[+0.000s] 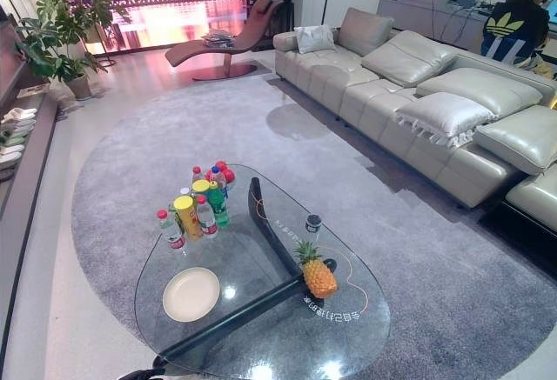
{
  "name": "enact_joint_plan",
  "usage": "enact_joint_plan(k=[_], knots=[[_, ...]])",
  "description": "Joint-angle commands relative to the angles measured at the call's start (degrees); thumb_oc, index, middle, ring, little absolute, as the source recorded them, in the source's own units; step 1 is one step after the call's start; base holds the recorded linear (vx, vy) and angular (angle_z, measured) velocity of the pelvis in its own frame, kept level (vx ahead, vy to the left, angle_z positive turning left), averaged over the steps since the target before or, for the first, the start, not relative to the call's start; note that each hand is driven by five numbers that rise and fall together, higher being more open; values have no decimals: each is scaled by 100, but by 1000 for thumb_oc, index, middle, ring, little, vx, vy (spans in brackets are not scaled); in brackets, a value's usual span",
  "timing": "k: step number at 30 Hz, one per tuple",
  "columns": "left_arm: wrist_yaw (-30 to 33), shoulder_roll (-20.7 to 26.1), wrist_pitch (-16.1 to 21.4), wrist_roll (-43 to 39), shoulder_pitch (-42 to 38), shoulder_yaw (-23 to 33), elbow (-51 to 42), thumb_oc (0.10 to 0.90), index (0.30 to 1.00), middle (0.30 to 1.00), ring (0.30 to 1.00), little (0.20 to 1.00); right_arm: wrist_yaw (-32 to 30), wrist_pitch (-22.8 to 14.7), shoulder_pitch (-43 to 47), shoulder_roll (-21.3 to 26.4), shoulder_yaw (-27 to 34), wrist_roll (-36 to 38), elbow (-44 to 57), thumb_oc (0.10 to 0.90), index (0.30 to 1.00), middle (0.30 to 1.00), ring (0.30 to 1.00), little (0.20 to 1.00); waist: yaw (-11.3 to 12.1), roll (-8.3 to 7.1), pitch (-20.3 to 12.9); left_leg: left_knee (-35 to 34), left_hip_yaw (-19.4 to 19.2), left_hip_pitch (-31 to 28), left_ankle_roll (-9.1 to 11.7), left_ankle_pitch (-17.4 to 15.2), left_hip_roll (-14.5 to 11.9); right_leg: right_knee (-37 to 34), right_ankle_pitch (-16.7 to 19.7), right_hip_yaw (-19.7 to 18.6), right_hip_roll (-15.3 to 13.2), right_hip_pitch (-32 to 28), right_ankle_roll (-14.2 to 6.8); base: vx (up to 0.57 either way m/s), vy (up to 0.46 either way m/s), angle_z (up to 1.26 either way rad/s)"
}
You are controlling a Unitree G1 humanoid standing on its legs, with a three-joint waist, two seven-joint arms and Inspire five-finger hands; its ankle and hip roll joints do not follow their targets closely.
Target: Pick up the fruit to the plate
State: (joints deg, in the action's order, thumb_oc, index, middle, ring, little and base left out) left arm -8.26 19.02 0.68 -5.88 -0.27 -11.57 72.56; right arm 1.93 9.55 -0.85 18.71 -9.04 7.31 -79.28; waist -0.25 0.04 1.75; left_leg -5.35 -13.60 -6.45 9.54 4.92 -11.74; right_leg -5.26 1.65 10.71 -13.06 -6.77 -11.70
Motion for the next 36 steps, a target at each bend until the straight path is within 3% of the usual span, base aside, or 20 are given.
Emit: enact_joint_plan(k=[1,36], knots=[[-100,-69,-30,93,-540,54,380,800,900,900,900,900,-126,-3,515,39,95,-66,-314,800,900,900,900,900,23,27,218,35,-52,-216,68,-183,-208,26,406,393,-279,-81,-133,0,0,0],[-55,-130,-22,-213,-496,7,311,800,900,900,900,900,-147,-79,474,77,151,94,-295,800,900,900,900,900,14,81,382,35,57,-53,20,-171,-167,26,352,362,-245,-10,-86,0,0,0]])
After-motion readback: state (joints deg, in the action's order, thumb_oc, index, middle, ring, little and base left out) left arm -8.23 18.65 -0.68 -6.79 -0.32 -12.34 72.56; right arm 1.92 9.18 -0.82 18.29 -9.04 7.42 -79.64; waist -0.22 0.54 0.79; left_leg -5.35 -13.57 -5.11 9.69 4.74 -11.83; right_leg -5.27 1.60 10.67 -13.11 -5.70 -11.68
